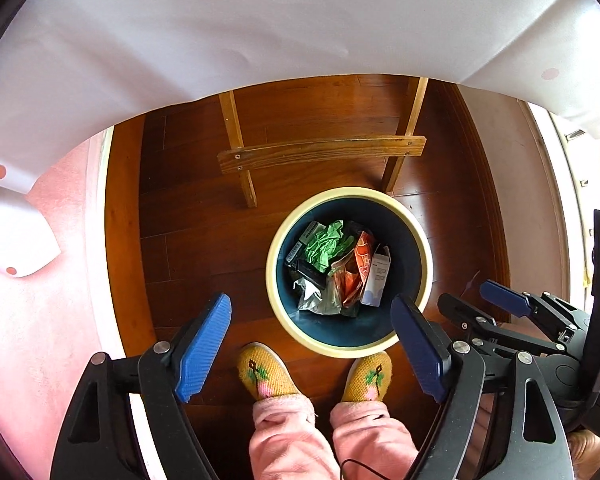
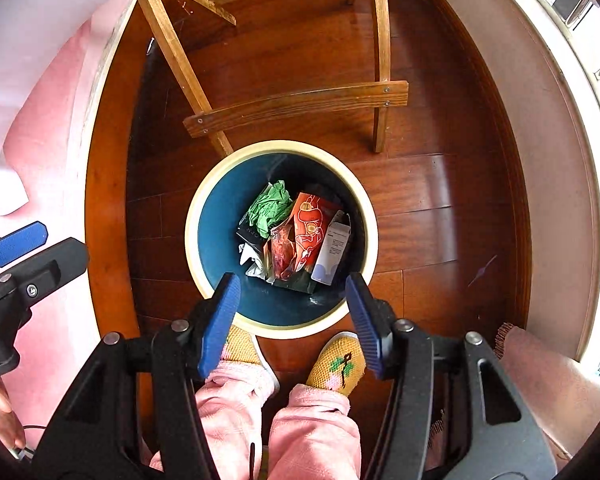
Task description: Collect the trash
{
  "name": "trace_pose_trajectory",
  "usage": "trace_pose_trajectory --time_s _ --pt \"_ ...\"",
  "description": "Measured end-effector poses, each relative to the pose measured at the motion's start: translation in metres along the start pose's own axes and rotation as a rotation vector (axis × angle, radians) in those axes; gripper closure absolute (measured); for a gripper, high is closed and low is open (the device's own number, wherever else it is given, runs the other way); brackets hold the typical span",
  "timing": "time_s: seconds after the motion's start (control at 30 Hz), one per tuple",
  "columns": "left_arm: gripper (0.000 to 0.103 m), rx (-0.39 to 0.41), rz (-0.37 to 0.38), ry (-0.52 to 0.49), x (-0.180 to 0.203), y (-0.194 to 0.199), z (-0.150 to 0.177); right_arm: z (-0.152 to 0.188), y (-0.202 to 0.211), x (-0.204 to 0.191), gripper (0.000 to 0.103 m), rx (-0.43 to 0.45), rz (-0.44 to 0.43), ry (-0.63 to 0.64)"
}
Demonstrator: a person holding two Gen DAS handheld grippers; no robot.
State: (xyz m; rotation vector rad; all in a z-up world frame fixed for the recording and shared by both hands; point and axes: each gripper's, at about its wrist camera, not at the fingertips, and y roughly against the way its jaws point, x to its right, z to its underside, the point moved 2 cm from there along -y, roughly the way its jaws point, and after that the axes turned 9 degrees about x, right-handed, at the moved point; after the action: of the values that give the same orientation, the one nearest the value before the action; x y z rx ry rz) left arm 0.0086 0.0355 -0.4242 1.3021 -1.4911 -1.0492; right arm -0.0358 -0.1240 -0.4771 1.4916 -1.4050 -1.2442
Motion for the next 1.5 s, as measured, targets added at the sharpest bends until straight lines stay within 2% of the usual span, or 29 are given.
trace_pose_trajectory --time_s 0.3,0.5,0.9,1.27,1.5 --pt "0.018 0.046 -0.002 0.010 0.007 0.031 -0.001 -0.007 0.035 -0.004 0.050 0.038 0.005 0.005" --pt "0.018 0.067 -0.011 0.014 0.017 0.073 -0.007 -0.018 0.079 -0.009 0.050 0.078 0.005 0.021" --pt "0.018 0.144 0.004 0.026 0.029 0.202 -0.030 -0.040 0.208 -0.023 0.047 0.163 -0.004 0.053" --pt "0.018 0.286 -0.046 0.032 0.032 0.321 -0.056 -0.063 0.308 -0.043 0.047 0.243 -0.033 0.097" --pt "0.018 0.367 -0.053 0.058 0.033 0.374 -0.077 -0.088 0.372 -0.060 0.047 0.335 -0.056 0.102"
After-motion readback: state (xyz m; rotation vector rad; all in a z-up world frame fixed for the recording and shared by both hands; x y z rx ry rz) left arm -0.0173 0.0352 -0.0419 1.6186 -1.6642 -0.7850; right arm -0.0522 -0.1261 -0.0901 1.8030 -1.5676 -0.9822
